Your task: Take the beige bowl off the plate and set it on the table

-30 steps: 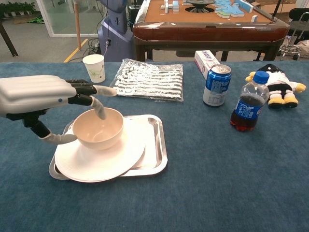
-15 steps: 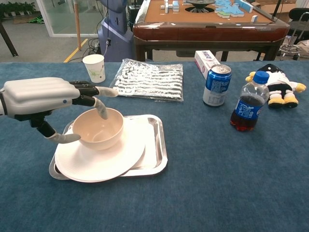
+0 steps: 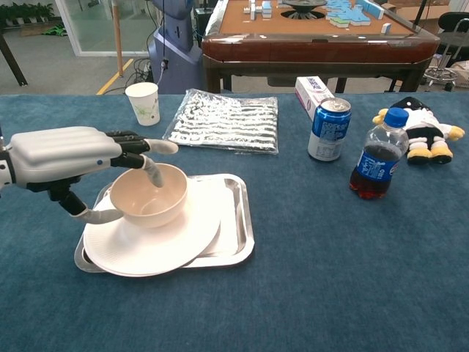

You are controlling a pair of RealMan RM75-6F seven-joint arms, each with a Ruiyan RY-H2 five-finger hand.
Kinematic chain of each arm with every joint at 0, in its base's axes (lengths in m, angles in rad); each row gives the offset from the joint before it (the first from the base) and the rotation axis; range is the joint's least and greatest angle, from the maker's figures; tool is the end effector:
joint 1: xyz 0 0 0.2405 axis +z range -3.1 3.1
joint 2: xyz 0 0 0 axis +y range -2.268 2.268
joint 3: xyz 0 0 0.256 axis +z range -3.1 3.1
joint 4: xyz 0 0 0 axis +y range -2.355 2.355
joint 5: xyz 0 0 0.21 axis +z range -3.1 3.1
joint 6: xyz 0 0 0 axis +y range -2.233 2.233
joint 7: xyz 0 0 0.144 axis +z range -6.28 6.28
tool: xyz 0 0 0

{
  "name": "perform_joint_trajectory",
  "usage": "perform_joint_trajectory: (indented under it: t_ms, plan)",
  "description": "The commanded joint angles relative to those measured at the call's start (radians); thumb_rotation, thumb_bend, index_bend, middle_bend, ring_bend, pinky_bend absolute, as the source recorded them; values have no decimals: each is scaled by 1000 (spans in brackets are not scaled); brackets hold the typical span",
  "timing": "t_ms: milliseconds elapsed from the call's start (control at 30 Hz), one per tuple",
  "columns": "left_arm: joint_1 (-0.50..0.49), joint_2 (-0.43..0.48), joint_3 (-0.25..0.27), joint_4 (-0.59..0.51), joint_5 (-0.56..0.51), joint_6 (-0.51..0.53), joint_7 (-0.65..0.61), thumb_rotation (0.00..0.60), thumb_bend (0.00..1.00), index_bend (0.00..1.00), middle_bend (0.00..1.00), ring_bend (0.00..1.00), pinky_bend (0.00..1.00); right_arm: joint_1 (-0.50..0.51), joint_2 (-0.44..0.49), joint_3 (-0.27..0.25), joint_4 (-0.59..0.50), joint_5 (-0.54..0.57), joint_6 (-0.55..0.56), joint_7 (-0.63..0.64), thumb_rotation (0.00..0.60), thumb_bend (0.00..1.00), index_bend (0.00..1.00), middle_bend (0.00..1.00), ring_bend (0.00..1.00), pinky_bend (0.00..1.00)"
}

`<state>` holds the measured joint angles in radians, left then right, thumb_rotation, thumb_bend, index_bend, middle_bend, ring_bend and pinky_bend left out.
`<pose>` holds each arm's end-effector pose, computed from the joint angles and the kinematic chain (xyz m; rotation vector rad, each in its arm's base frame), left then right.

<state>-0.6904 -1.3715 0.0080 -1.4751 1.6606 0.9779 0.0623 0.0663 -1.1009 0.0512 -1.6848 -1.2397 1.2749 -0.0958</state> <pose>-0.1766 0.2971 0.0092 -2.2469 -0.6624 -0.9430 -0.3446 -0.1664 0.1421 1.2860 -1.1626 0.6205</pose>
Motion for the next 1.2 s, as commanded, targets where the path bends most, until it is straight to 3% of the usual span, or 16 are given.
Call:
perform_joint_trajectory:
  t_ms: [33, 600, 1200]
  plan:
    - [1, -9, 8, 18, 1, 7, -16, 600, 319, 257, 0, 0, 0, 2, -2, -2, 0, -1, -2, -3, 600, 224, 0, 0, 0, 0]
    - [-7, -66, 43, 103, 17, 16, -91, 600, 319, 280, 0, 0, 0, 5, -5, -8, -6, -4, -6, -10, 600, 224, 0, 0, 0, 0]
    - [-13, -134, 68, 216, 55, 67, -183, 600, 319, 462, 0, 0, 0, 8, -9, -11, -4, 0, -6, -22, 600, 224, 0, 0, 0, 0]
